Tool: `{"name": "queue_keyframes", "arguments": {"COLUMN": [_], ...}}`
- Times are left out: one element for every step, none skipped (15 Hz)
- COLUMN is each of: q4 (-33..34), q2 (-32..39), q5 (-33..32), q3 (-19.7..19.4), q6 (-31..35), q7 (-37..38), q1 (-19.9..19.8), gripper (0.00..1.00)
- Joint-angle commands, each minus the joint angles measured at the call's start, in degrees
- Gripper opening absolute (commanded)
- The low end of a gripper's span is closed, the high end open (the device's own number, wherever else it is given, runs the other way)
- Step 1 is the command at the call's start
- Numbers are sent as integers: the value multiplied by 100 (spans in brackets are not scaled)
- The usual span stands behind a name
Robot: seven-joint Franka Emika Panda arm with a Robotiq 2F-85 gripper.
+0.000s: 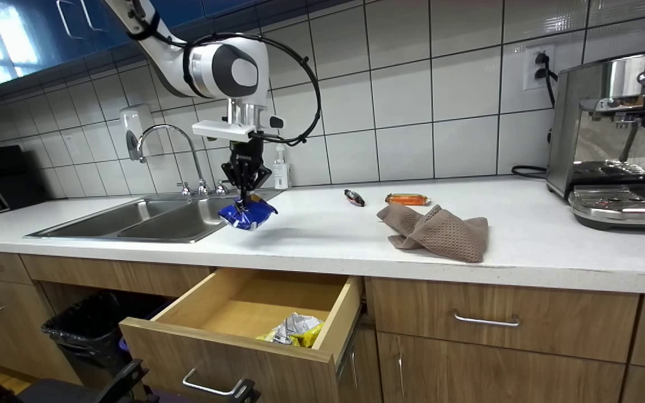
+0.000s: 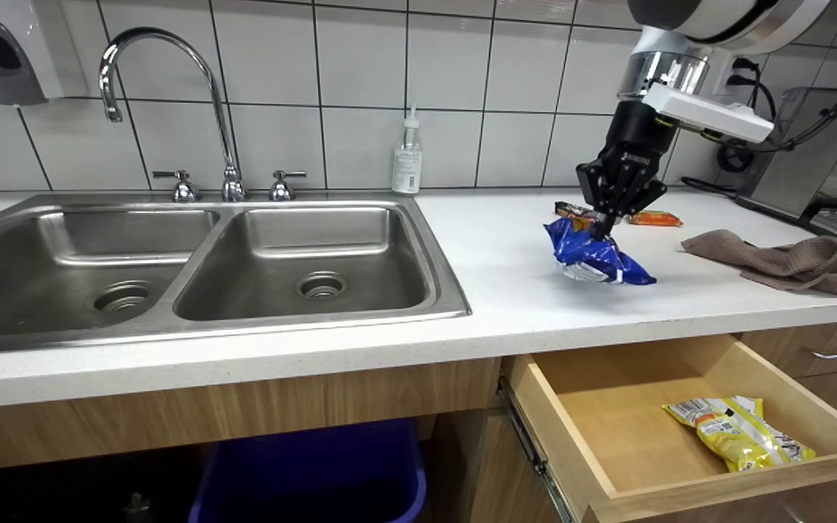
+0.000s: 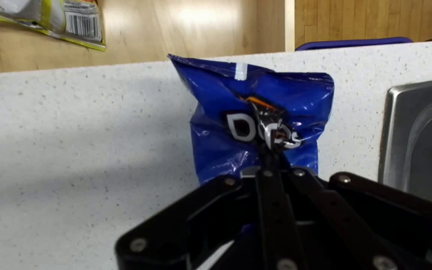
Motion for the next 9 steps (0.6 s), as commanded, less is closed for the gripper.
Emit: {"name": "queue_keyframes", "arguments": {"q4": [-915, -1101, -1271, -1449, -1610, -1784, -1929, -2072, -2192], "q2": [-709, -827, -935, -1036, -1129, -1222, -1295, -1344, -1388], "q5": [25, 20, 25, 16, -2, -18, -35, -61, -81], "q3": [-39, -51, -63, -79, -93, -109, -124, -140, -160], "q6": [285, 337, 374, 415, 453, 512, 556, 619, 657], "q7": [-67, -51, -48, -37, -19, -18, -12, -3, -1], "q1": [0, 5, 5, 6, 11, 12, 15, 17, 14], "gripper": [0, 0, 0, 0, 0, 0, 0, 0, 0]}}
